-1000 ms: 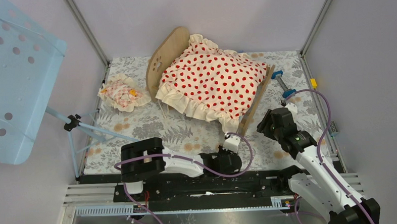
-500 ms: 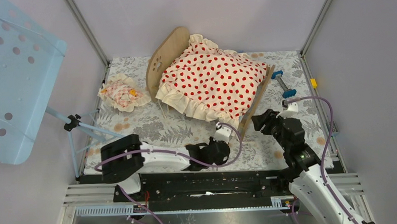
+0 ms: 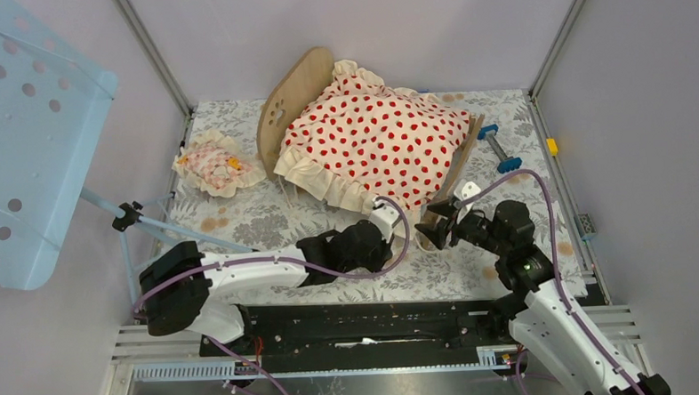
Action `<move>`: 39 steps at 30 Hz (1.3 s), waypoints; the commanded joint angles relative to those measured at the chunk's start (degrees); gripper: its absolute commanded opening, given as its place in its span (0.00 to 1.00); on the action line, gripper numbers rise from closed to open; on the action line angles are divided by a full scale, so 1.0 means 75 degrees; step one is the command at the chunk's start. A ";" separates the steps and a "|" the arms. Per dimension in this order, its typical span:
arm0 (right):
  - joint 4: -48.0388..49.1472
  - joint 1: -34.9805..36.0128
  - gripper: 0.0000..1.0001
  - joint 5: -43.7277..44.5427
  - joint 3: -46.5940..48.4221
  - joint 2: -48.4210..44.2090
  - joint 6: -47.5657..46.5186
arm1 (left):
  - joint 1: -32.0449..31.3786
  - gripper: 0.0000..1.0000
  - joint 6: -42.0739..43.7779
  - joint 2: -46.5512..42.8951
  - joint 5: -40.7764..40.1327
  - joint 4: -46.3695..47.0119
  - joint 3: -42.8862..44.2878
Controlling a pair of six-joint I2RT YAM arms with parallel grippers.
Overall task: Set up the pet bed
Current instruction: Tie the ropes to the bed frame.
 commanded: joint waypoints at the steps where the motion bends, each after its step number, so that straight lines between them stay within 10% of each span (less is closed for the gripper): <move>1: -0.1356 0.0586 0.61 -0.1403 0.0625 -0.0419 -0.1677 | 0.0308 0.00 0.0495 -0.0498 0.1054 0.0118 -0.0208; 11: -0.1662 0.2420 0.58 -0.1154 0.0018 -0.0435 -0.2347 | 0.0920 0.00 0.1307 -0.0990 0.2675 -0.0548 -0.0010; 39: 0.0324 0.2611 0.59 -0.1028 -0.0102 0.2199 -0.5916 | 0.1254 0.00 0.2894 -0.0621 0.3778 -0.2671 0.1493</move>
